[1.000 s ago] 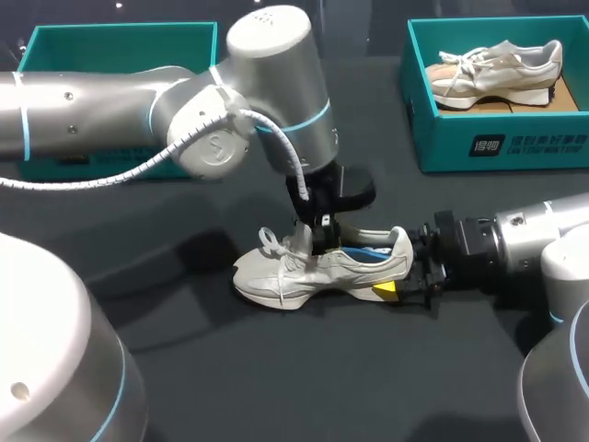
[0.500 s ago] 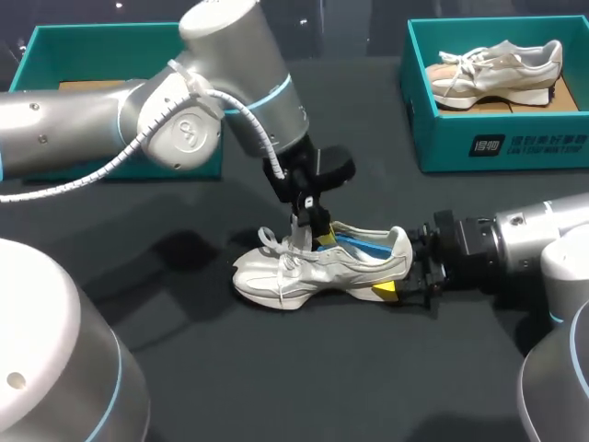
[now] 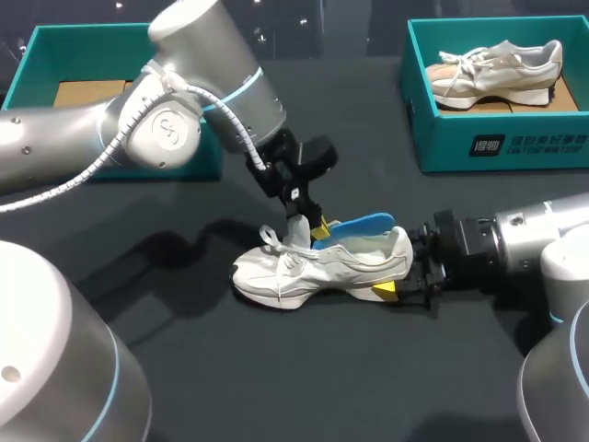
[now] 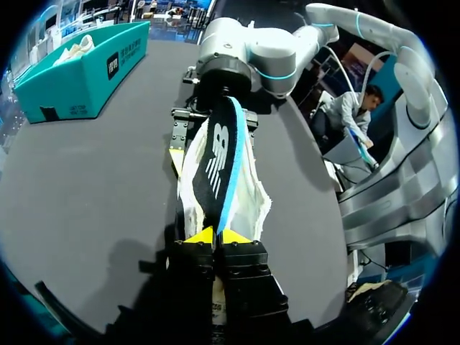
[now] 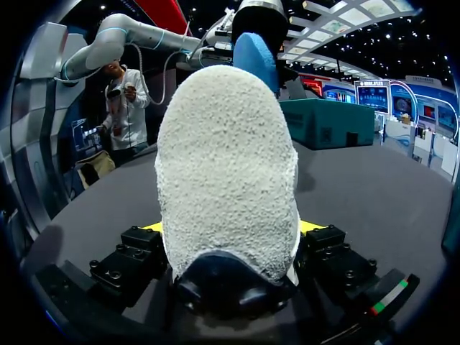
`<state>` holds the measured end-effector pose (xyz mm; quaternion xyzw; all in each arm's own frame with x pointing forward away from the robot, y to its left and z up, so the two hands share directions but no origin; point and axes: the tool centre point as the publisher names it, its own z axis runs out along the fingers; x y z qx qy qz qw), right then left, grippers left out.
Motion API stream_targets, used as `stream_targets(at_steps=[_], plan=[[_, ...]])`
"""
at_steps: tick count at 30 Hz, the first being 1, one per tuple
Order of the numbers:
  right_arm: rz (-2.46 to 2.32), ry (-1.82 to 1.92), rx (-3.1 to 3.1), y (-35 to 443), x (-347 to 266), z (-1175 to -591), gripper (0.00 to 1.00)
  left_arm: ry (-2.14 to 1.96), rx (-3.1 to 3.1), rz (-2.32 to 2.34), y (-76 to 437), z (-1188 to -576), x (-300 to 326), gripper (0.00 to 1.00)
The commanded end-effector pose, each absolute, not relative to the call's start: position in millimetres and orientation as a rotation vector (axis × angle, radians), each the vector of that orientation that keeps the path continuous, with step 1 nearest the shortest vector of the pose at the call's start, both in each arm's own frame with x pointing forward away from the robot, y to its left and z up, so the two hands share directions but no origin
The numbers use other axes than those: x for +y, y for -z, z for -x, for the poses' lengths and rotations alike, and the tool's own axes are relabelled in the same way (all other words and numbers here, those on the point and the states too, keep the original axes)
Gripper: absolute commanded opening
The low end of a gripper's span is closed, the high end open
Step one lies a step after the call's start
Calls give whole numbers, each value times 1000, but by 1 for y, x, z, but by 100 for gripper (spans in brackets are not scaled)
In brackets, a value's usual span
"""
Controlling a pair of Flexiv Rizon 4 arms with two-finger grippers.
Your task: Take the shoe out of the shoebox, open the shoe tongue, remove and reinsert the insole, then place the shoe into the shoebox
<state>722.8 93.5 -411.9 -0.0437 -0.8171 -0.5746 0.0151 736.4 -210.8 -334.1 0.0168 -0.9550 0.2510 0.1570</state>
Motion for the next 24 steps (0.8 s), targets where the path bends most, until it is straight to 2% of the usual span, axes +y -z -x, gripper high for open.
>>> stream_targets(at_steps=[1,12,23,24], plan=[[136,1784,-2546,412,94,-721,0,-734,-2757,-28,330,-732,-210,0],[136,1784,-2546,412,94,-721,0,-702,-2890,48,319,-728,-247,0],[136,1784,-2546,412,94,-721,0,-641,-2965,25,328,-730,-252,0],[136,1784,-2546,412,94,-721,0,-639,-2967,25,328,-729,-251,7]])
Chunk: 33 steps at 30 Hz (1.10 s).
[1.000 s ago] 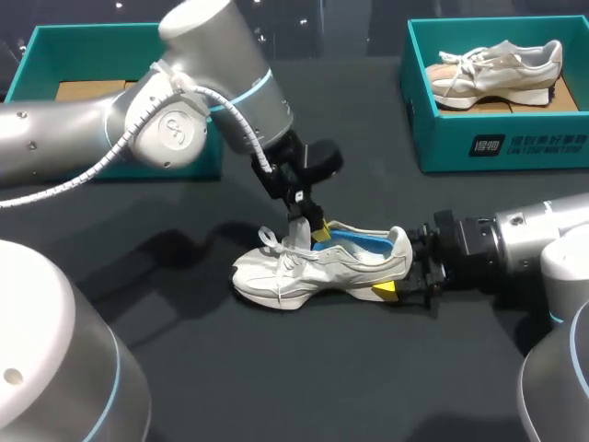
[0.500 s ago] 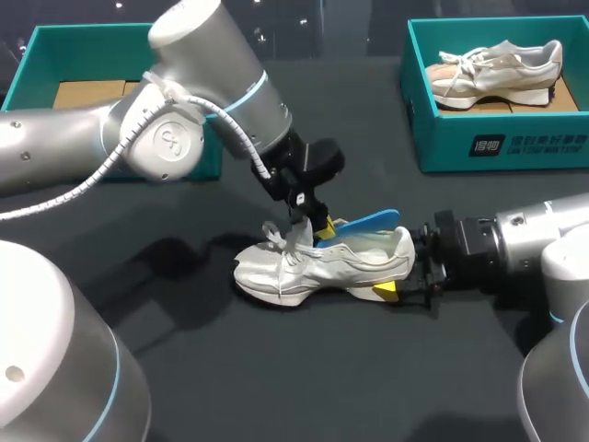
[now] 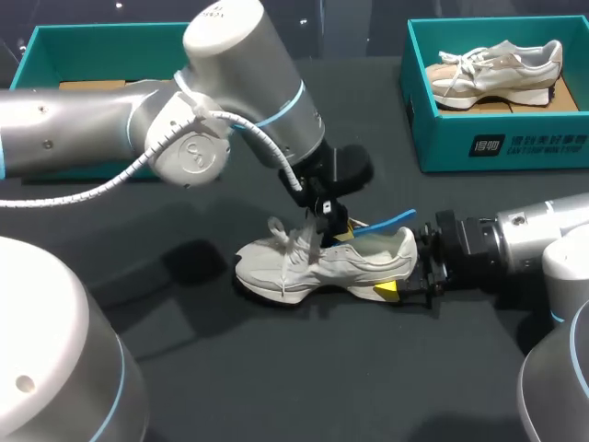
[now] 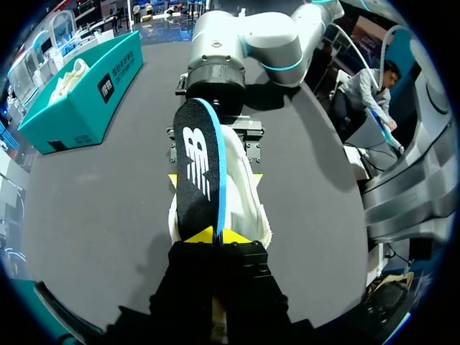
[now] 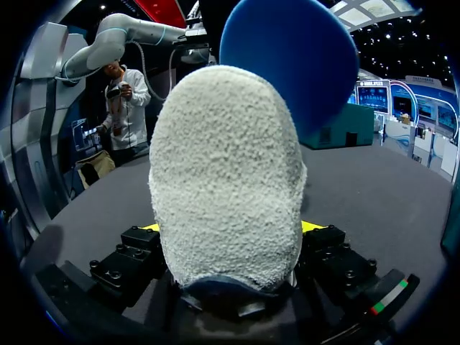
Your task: Take the shoe out of the shoebox, open the shoe tongue, remove and reinsert the insole, then place the shoe into the shoebox
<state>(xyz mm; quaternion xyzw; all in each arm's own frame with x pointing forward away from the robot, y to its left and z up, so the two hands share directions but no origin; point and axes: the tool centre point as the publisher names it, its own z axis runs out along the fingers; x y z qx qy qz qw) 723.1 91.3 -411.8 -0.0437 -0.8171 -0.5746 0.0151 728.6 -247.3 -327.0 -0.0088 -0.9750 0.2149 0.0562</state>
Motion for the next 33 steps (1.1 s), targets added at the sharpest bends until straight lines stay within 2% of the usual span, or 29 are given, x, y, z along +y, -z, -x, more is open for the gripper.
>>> stream_targets(at_steps=[1,2,4,8,12,23,33], plan=[[136,1784,-2546,412,94,-721,0,-637,-2970,26,328,-728,-250,19],[136,1784,-2546,412,94,-721,0,-636,-2976,26,328,-727,-250,27],[136,1784,-2546,412,94,-721,0,-639,-2989,26,327,-726,-248,33],[136,1784,-2546,412,94,-721,0,-642,-3013,11,328,-723,-243,38],[136,1784,-2546,412,94,-721,0,-663,-3021,3,324,-720,-238,49],[136,1784,-2546,412,94,-721,0,-723,-3143,41,312,-714,-256,51],[136,1784,-2546,412,94,-721,0,-687,-3301,75,326,-711,-279,53]])
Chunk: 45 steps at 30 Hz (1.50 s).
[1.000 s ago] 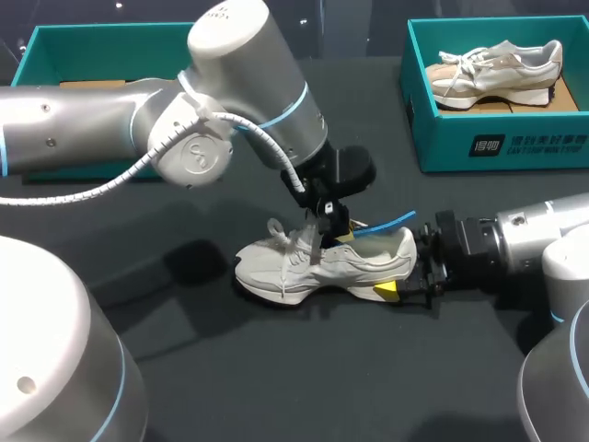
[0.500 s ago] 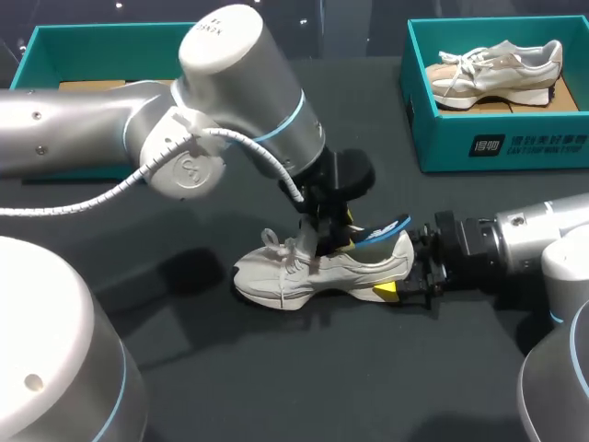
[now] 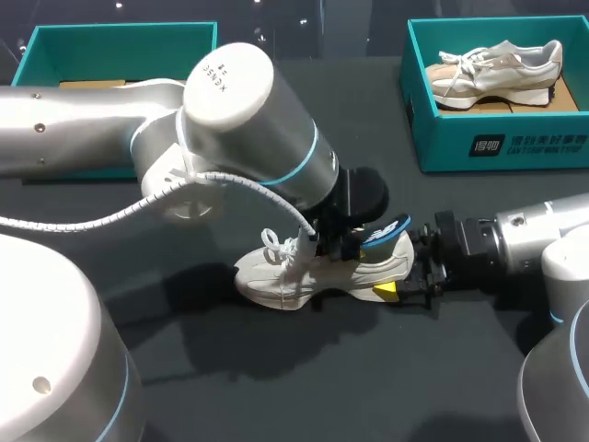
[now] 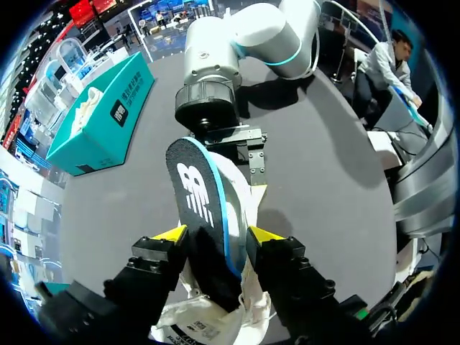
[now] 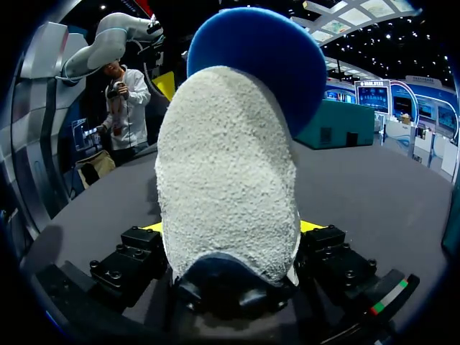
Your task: Take the shoe out of the shoebox, open the shoe tongue, remove and reinsert the insole, then place the shoe into the shoebox
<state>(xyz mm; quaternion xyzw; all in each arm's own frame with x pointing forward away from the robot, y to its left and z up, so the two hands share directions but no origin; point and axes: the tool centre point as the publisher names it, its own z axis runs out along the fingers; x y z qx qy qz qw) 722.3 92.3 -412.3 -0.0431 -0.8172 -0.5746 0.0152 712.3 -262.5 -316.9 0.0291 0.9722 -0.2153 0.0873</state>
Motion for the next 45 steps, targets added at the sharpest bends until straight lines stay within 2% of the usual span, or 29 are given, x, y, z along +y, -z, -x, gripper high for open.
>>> stream_targets(at_steps=[1,6,10,13,15,26,45], plan=[[136,1784,-2546,412,94,-721,0,587,2850,-66,328,-712,-281,53],[136,1784,-2546,412,94,-721,0,549,2818,-56,335,-716,-287,56],[136,1784,-2546,412,94,-721,0,535,2808,-35,339,-722,-289,44],[136,1784,-2546,412,94,-721,0,526,2803,-29,340,-725,-289,22],[136,1784,-2546,412,94,-721,0,525,2803,-19,340,-727,-288,0],[136,1784,-2546,412,94,-721,0,625,2810,52,320,-738,-285,0],[136,1784,-2546,412,94,-721,0,710,2815,31,302,-735,-322,0]])
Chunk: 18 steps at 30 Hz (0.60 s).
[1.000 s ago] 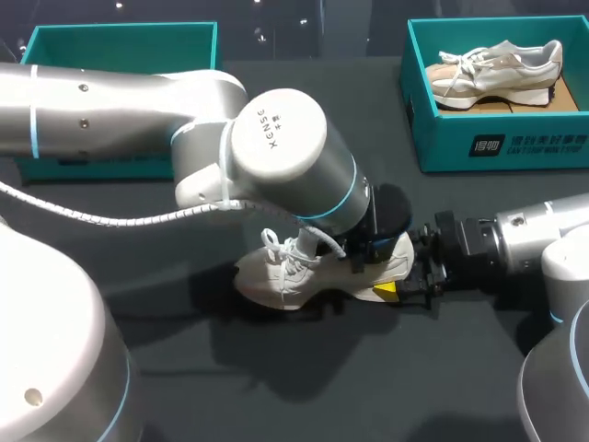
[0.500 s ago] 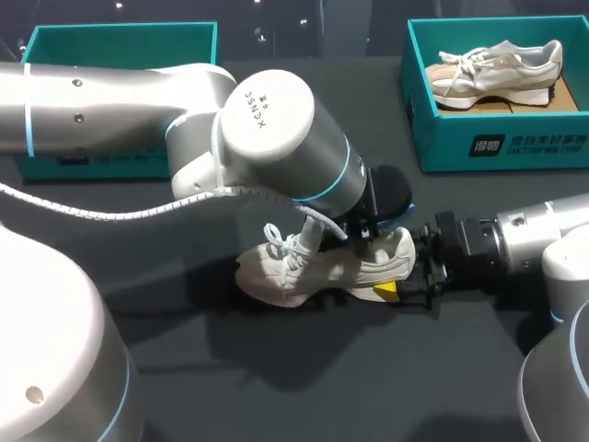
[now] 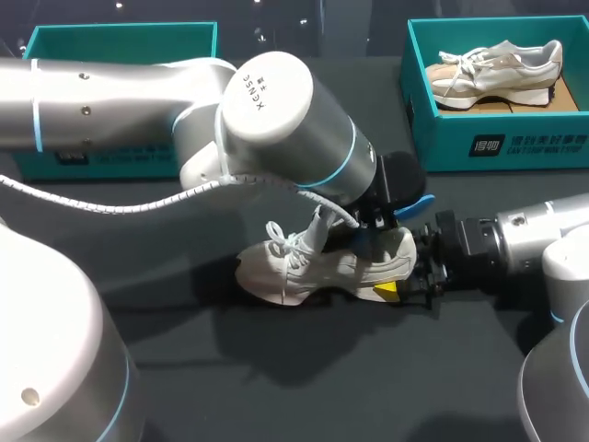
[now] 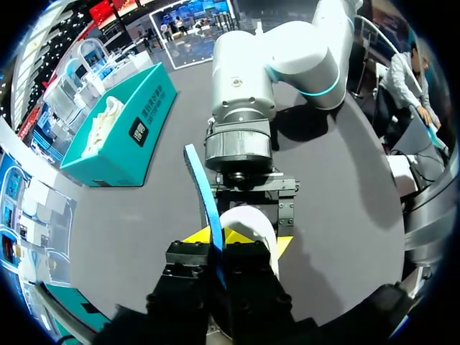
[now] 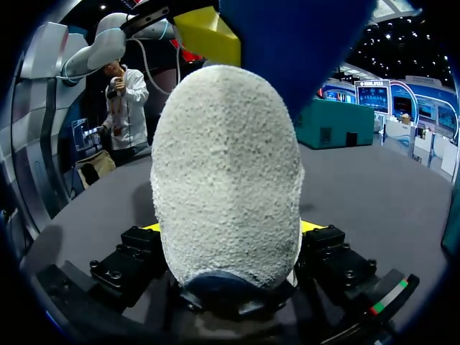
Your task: Take the shoe out of the shoebox, open the shoe tongue, remove and reinsert the insole, then place the shoe into the shoebox
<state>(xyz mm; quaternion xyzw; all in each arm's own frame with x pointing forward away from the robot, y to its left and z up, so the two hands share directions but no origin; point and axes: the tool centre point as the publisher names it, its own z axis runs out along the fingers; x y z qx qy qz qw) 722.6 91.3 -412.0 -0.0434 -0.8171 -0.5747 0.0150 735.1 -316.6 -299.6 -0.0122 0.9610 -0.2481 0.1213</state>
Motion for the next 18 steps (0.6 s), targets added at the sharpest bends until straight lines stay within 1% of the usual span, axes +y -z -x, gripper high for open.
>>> stream_targets(at_steps=[1,3,4,6,7,9,11,12,17,18], plan=[[136,1784,-2546,412,94,-721,0,705,2817,28,305,-734,-320,0],[136,1784,-2546,412,94,-721,0,696,2821,24,309,-731,-316,0],[136,1784,-2546,412,94,-721,0,693,2823,25,311,-731,-314,4],[136,1784,-2546,412,94,-721,0,684,2825,31,315,-730,-311,22],[136,1784,-2546,412,94,-721,0,678,2825,37,316,-730,-310,28],[136,1784,-2546,412,94,-721,0,674,2822,45,319,-729,-306,34],[136,1784,-2546,412,94,-721,0,680,2817,54,320,-728,-302,37],[136,1784,-2546,412,94,-721,0,687,2814,57,321,-727,-300,37],[136,1784,-2546,412,94,-721,0,741,2792,42,322,-724,-295,31],[136,1784,-2546,412,94,-721,0,747,2784,36,323,-723,-294,31]])
